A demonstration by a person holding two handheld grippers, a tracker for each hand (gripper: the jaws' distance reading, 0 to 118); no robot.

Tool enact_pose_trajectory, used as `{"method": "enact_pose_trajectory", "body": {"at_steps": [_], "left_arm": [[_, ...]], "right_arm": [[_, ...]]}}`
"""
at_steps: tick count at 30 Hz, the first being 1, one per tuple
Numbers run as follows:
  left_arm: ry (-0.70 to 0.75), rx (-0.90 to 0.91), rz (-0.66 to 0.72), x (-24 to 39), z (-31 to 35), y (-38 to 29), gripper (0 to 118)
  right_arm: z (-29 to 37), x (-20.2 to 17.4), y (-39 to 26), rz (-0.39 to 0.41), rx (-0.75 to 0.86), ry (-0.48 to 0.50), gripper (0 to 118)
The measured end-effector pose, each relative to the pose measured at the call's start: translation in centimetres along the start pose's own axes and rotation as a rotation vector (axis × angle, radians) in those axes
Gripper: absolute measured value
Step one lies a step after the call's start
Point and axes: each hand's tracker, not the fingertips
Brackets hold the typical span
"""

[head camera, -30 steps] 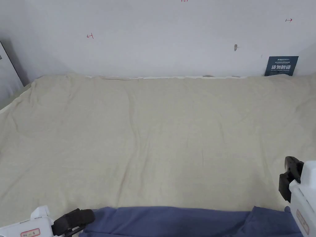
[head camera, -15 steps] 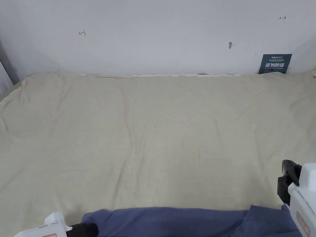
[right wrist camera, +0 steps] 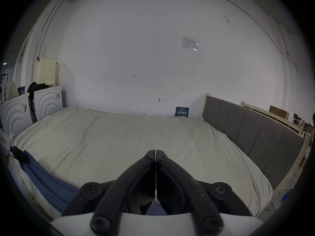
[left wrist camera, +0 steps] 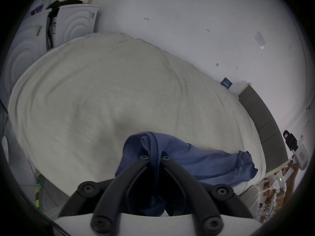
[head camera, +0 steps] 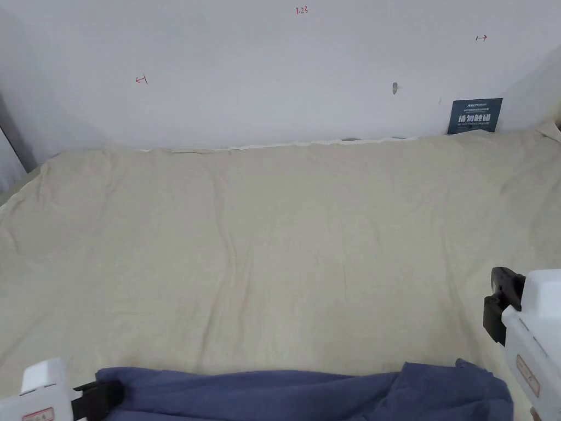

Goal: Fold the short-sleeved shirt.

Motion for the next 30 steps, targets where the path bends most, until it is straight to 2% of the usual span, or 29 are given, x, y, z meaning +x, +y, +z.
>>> {"method": "enact_pose_trajectory", "body": {"at_steps": [4,8,20,26,27,28,29,30], "left_arm": [[0.040,-0.004,0.005,0.1,0.9,0.0,7],[0.043,-0.040,-0.087,4.4,0.3,-0.7,7],[-0.193,-0.263,-0.253,22.2,-9.4,-5.9,7],[-0.199,-0.319,-0.255,26.5,-13.2,-8.8,7],[-0.204,-0.325,-0.240,26.3,-13.6,-8.8,14],[-0.210,-0.333,-0.215,26.3,-13.7,-8.8,29],[-0.223,-0.334,-0.174,26.3,-13.7,-8.8,56],[-0.225,-0.331,-0.169,26.4,-13.5,-8.7,92]], "right_arm": [[0.2,0.3,-0.2,-0.010,0.003,0.009,2],[0.4,0.9,-0.5,-0.021,0.000,0.015,2],[2.0,3.8,-1.4,-0.051,-0.006,-0.018,2],[2.6,5.5,-1.8,-0.068,-0.011,-0.053,2],[2.6,5.7,-1.8,-0.070,-0.011,-0.056,2],[2.7,5.9,-1.9,-0.072,-0.012,-0.059,2],[2.8,6.0,-1.9,-0.073,-0.013,-0.061,2],[2.9,6.1,-2.0,-0.074,-0.013,-0.063,2]]}}
